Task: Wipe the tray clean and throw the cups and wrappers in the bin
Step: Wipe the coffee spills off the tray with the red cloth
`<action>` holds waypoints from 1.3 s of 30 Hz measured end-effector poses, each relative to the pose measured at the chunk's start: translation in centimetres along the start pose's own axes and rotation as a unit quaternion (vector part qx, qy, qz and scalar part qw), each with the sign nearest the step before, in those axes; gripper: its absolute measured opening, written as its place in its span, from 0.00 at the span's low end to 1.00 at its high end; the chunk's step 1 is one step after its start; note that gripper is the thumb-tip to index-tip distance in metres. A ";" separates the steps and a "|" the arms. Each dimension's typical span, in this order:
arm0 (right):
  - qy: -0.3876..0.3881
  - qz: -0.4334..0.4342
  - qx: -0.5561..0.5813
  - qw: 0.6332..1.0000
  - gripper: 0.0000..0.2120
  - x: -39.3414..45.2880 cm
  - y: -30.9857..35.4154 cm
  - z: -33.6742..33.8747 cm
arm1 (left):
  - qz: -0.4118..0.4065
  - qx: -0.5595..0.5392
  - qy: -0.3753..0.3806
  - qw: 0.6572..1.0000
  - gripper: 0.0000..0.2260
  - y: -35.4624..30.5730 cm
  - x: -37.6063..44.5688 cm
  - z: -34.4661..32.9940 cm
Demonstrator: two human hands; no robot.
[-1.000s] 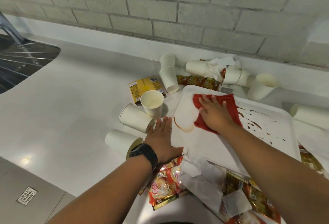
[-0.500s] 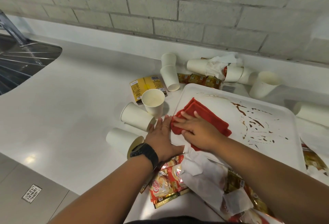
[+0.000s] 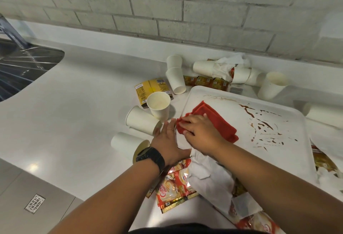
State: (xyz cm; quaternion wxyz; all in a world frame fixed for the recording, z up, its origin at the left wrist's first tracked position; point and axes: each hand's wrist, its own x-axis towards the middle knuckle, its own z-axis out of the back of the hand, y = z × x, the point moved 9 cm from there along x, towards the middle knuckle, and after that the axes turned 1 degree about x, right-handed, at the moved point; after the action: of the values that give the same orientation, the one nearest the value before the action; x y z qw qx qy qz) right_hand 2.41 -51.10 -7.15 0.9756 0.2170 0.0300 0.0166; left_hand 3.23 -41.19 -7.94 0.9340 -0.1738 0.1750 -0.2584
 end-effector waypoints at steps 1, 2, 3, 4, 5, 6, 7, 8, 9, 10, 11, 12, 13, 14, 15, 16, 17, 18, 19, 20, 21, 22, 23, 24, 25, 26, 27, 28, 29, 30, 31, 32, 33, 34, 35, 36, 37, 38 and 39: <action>-0.011 0.002 -0.005 1.000 0.19 -0.1 0.2 0.1 | 0.000 -0.013 -0.007 1.000 0.47 0.0 0.0 0.1; -0.011 0.005 -0.005 1.000 0.19 -0.1 0.2 0.1 | 0.001 -0.022 -0.010 1.000 0.47 0.2 0.1 0.0; -0.006 0.010 -0.004 1.000 0.18 -0.2 0.2 0.0 | 0.002 -0.025 -0.011 1.000 0.47 0.2 0.1 0.0; 0.004 0.019 -0.004 1.000 0.18 -0.3 0.3 -0.1 | 0.004 -0.025 -0.007 1.000 0.47 0.3 0.1 -0.1; 0.017 0.032 -0.003 0.999 0.18 -0.4 0.5 -0.3 | 0.005 -0.024 -0.005 1.000 0.47 0.3 0.0 -0.1; 0.027 0.049 -0.003 0.998 0.18 -0.6 0.8 -0.4 | 0.006 -0.024 -0.004 1.000 0.47 0.3 0.0 -0.1; 0.038 0.063 -0.001 0.997 0.17 -0.9 1.0 -0.5 | 0.003 -0.024 -0.002 1.000 0.46 0.2 0.0 -0.1; 0.051 0.077 0.001 0.996 0.17 -1.1 1.1 -0.6 | 0.000 -0.022 0.001 1.000 0.46 0.1 0.0 -0.1; 0.066 0.093 0.001 0.993 0.17 -1.3 1.1 -0.6 | -0.001 -0.021 0.003 1.000 0.46 0.0 0.0 -0.1; 0.083 0.109 0.001 0.991 0.18 -1.4 1.0 -0.6 | 0.003 -0.020 0.004 1.000 0.46 0.1 0.0 -0.1; 0.102 0.118 0.003 0.988 0.18 -1.5 0.6 -0.5 | 0.007 -0.019 0.003 1.000 0.47 0.2 0.0 -0.2; 0.115 0.113 0.009 0.987 0.19 -1.5 0.0 -0.3 | 0.008 -0.014 0.004 1.000 0.47 0.4 0.1 -0.3; 0.116 0.091 0.016 0.989 0.20 -1.3 -1.0 0.2 | 0.005 -0.008 0.005 1.000 0.48 0.5 0.2 -0.5; 0.101 0.059 0.023 0.993 0.19 -1.1 -2.0 0.9 | 0.001 -0.001 0.004 1.000 0.48 0.5 0.3 -0.6; 0.075 0.024 0.024 0.997 0.19 -0.9 -3.1 1.5 | 0.001 0.002 0.001 1.000 0.49 0.5 0.4 -0.8; 0.051 -0.007 0.017 0.999 0.19 -0.7 -3.7 2.0 | 0.002 0.002 -0.003 1.000 0.49 0.6 0.4 -0.8; 0.039 -0.030 0.006 0.999 0.19 -0.7 -3.8 2.0 | 0.002 0.002 -0.007 1.000 0.50 0.5 0.5 -0.8; 0.039 -0.039 -0.001 0.998 0.20 -0.5 -3.3 1.7 | -0.001 0.004 -0.011 1.000 0.49 0.5 0.5 -0.7; 0.046 -0.035 -0.004 0.998 0.20 -0.4 -2.4 1.0 | -0.006 0.006 -0.012 1.000 0.49 0.4 0.4 -0.6; 0.055 -0.021 -0.005 0.998 0.21 -0.3 -1.4 0.2 | -0.007 0.009 -0.008 1.000 0.47 0.4 0.3 -0.6; 0.064 -0.003 -0.006 0.998 0.21 -0.5 -0.5 -0.5 | -0.003 0.009 -0.007 1.000 0.47 0.4 0.2 -0.5; 0.071 0.018 -0.006 0.997 0.22 -0.8 0.0 -0.9 | 0.000 0.007 -0.009 1.000 0.47 0.4 0.1 -0.4; 0.082 0.042 0.000 0.996 0.23 -1.2 0.2 -1.1 | 0.002 0.005 -0.010 1.000 0.47 0.4 0.1 -0.3; 0.099 0.064 0.010 0.993 0.23 -1.6 0.0 -1.1 | 0.003 0.006 -0.009 1.000 0.47 0.4 0.0 -0.2; 0.122 0.081 0.019 0.989 0.23 -2.0 -0.3 -1.0 | 0.004 0.007 -0.005 1.000 0.47 0.4 0.1 -0.3; 0.141 0.088 0.022 0.986 0.24 -2.2 -0.7 -0.8 | 0.007 0.011 -0.001 1.000 0.47 0.5 0.1 -0.4; 0.151 0.086 0.019 0.985 0.24 -2.1 -1.0 -0.7 | 0.008 0.017 0.002 1.000 0.47 0.5 0.1 -0.4; 0.148 0.078 0.009 0.986 0.24 -1.8 -1.1 -0.5 | 0.006 0.024 0.003 1.000 0.47 0.4 0.1 -0.5; 0.137 0.068 -0.001 0.988 0.24 -1.5 -0.8 -0.5 | 0.003 0.022 0.002 1.000 0.47 0.3 0.1 -0.4; 0.125 0.059 -0.009 0.990 0.24 -1.3 -0.3 -0.6 | 0.001 0.013 0.000 1.000 0.47 0.3 0.1 -0.4; 0.118 0.057 -0.012 0.991 0.24 -1.1 0.3 -0.9 | 0.002 0.002 0.000 1.000 0.46 0.3 0.1 -0.4; 0.116 0.060 -0.011 0.991 0.24 -1.1 0.7 -1.3 | 0.002 -0.005 0.002 1.000 0.46 0.2 0.0 -0.3; 0.121 0.069 -0.009 0.990 0.23 -1.3 0.9 -1.6 | 0.004 -0.005 0.004 1.000 0.46 0.1 -0.1 -0.2; 0.130 0.079 -0.006 0.988 0.23 -1.6 0.9 -1.7 | 0.005 -0.001 0.008 1.000 0.45 0.0 -0.2 -0.1; 0.140 0.087 -0.002 0.986 0.22 -2.0 0.7 -1.6 | 0.006 0.006 0.013 1.000 0.45 -0.1 -0.3 -0.1; 0.152 0.094 0.003 0.984 0.23 -2.2 0.3 -1.4 | 0.007 0.016 0.020 1.000 0.45 -0.2 -0.3 -0.1; 0.162 0.096 0.011 0.982 0.23 -2.4 -0.2 -1.1 | 0.007 0.026 0.025 0.999 0.45 -0.2 -0.3 -0.1; 0.170 0.094 0.024 0.981 0.24 -2.7 -0.6 -0.9 | 0.007 0.032 0.027 0.999 0.45 -0.1 -0.2 -0.2; 0.173 0.088 0.038 0.980 0.24 -3.0 -1.3 -0.6 | 0.004 0.037 0.022 0.999 0.46 0.0 0.0 -0.3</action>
State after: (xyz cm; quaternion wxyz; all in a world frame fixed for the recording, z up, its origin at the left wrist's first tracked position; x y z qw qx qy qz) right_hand -0.64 -52.14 -8.12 0.9415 0.2492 0.1798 0.1382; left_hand 3.06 -41.29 -8.21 0.9369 -0.1324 0.1861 -0.2646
